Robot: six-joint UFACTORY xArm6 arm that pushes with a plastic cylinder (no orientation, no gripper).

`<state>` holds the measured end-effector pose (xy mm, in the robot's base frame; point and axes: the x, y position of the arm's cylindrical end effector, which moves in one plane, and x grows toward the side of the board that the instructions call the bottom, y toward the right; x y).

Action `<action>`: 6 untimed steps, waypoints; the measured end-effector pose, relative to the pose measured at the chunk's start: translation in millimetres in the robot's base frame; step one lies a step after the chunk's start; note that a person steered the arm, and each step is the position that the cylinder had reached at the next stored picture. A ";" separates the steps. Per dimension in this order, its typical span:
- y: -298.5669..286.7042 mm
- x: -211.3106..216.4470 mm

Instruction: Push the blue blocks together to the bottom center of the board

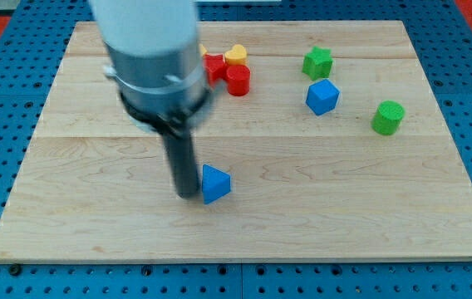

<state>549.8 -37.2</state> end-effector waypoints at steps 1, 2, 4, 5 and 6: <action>19.3 0.8; -13.1 -53.0; 157.6 -106.6; 196.0 -159.4; 208.2 -183.3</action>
<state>366.5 171.0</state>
